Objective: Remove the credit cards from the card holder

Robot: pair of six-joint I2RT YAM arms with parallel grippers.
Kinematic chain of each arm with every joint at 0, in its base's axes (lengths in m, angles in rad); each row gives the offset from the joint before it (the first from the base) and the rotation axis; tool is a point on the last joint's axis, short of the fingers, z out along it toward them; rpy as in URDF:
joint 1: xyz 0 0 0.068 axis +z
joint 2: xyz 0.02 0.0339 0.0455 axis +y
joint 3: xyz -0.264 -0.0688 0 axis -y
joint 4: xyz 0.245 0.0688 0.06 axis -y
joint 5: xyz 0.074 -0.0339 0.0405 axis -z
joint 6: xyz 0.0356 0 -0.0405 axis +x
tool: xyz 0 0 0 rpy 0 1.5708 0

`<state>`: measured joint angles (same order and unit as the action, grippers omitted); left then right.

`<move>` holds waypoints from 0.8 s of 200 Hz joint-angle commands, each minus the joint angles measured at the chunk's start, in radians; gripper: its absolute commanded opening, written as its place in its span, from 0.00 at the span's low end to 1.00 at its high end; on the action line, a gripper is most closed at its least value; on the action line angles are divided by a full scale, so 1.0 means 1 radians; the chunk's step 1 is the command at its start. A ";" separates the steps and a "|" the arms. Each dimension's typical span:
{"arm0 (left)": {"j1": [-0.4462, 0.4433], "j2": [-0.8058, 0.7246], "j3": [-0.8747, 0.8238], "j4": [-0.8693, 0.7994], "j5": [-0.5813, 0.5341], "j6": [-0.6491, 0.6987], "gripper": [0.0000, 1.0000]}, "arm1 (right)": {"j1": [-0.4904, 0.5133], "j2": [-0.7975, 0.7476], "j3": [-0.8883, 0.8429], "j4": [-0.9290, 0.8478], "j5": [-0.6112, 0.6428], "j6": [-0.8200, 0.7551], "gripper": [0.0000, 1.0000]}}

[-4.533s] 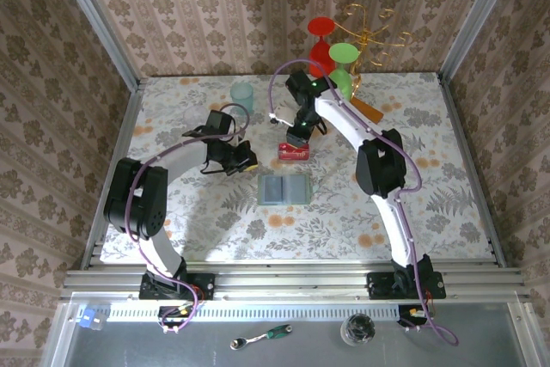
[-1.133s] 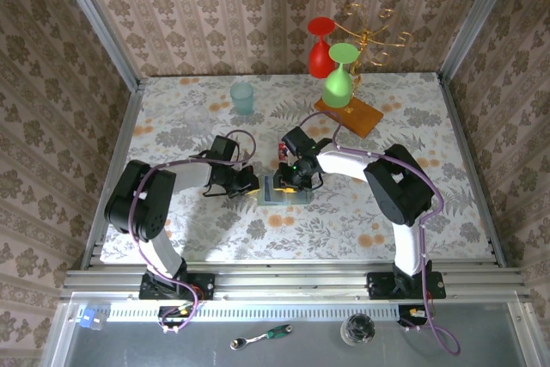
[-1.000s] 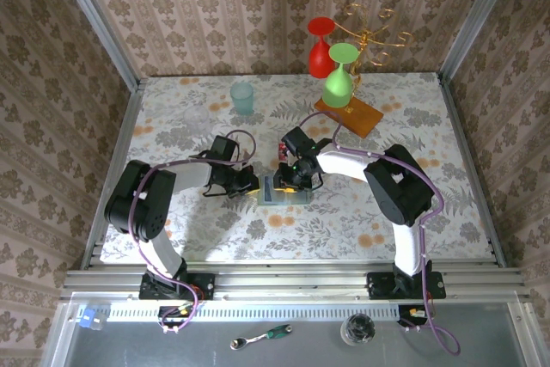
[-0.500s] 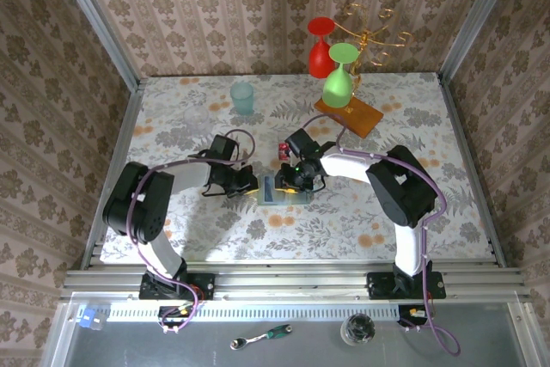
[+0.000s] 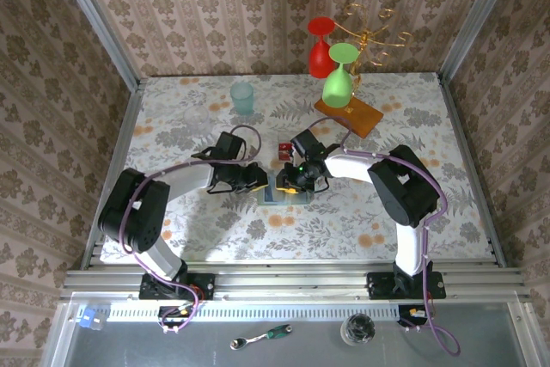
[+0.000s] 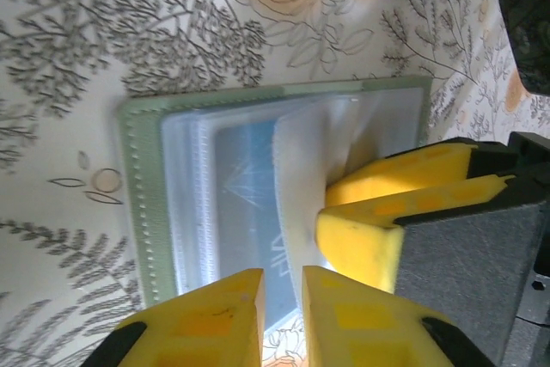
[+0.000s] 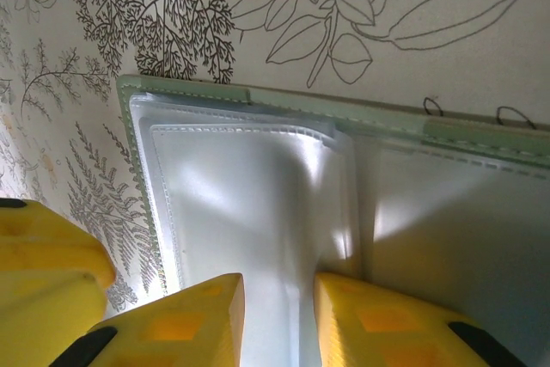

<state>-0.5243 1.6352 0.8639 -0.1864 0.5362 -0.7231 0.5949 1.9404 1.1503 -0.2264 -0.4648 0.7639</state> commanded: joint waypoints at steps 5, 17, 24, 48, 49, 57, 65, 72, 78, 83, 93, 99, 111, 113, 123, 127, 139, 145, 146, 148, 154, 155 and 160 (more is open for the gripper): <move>-0.014 0.026 0.024 0.015 0.021 -0.036 0.21 | -0.009 -0.008 -0.033 -0.005 0.013 0.012 0.31; -0.020 0.035 0.024 0.026 0.023 -0.042 0.22 | -0.009 -0.009 -0.036 -0.004 0.011 0.013 0.31; -0.023 0.040 0.025 0.031 0.025 -0.047 0.22 | -0.009 -0.012 -0.038 -0.002 0.012 0.014 0.30; -0.028 0.056 0.029 0.033 0.025 -0.051 0.22 | -0.010 -0.016 -0.046 0.004 0.012 0.015 0.31; -0.028 0.056 0.030 0.033 0.025 -0.050 0.22 | -0.010 -0.016 -0.047 0.004 0.012 0.014 0.31; -0.028 0.062 0.031 0.030 0.025 -0.051 0.22 | -0.012 -0.015 -0.049 0.006 0.011 0.016 0.31; -0.029 0.066 0.034 0.026 0.023 -0.051 0.22 | -0.012 -0.017 -0.050 0.007 0.012 0.017 0.31; -0.029 0.070 0.035 0.024 0.024 -0.050 0.22 | -0.012 -0.018 -0.052 0.008 0.010 0.016 0.31; -0.029 0.073 0.036 0.024 0.023 -0.049 0.22 | -0.012 -0.019 -0.053 0.009 0.010 0.017 0.31; -0.029 0.075 0.037 0.024 0.023 -0.049 0.22 | -0.012 -0.019 -0.054 0.009 0.011 0.017 0.31; -0.029 0.080 0.039 0.025 0.025 -0.049 0.22 | -0.012 -0.020 -0.056 0.012 0.010 0.016 0.31; -0.029 0.083 0.040 0.027 0.028 -0.049 0.22 | -0.012 -0.022 -0.058 0.010 0.010 0.017 0.31; -0.031 0.088 0.043 0.032 0.033 -0.051 0.22 | -0.014 -0.022 -0.059 0.010 0.011 0.017 0.31; -0.031 0.089 0.044 0.033 0.032 -0.053 0.22 | -0.013 -0.023 -0.059 0.011 0.010 0.017 0.31; -0.032 0.091 0.045 0.039 0.037 -0.055 0.22 | -0.014 -0.024 -0.060 0.010 0.009 0.017 0.31; -0.032 0.092 0.045 0.041 0.037 -0.055 0.22 | -0.014 -0.024 -0.060 0.010 0.009 0.016 0.31; -0.032 0.095 0.048 0.048 0.042 -0.059 0.22 | -0.014 -0.024 -0.058 0.010 0.008 0.017 0.31; -0.033 0.095 0.048 0.051 0.044 -0.061 0.22 | -0.014 -0.024 -0.058 0.011 0.007 0.017 0.31; -0.034 0.095 0.049 0.051 0.043 -0.061 0.22 | -0.014 -0.024 -0.058 0.010 0.007 0.016 0.31; -0.034 0.095 0.049 0.053 0.044 -0.061 0.22 | -0.014 -0.025 -0.057 0.010 0.006 0.017 0.31; -0.034 0.095 0.051 0.056 0.045 -0.063 0.21 | -0.014 -0.026 -0.059 0.010 0.004 0.018 0.31; -0.034 0.095 0.051 0.056 0.046 -0.063 0.21 | -0.014 -0.027 -0.059 0.011 0.004 0.018 0.31; -0.034 0.097 0.052 0.056 0.048 -0.064 0.21 | -0.014 -0.029 -0.060 0.011 0.005 0.018 0.31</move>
<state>-0.5503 1.7199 0.8829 -0.1509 0.5571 -0.7689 0.5877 1.9297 1.1187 -0.1822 -0.4797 0.7673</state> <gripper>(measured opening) 0.216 0.306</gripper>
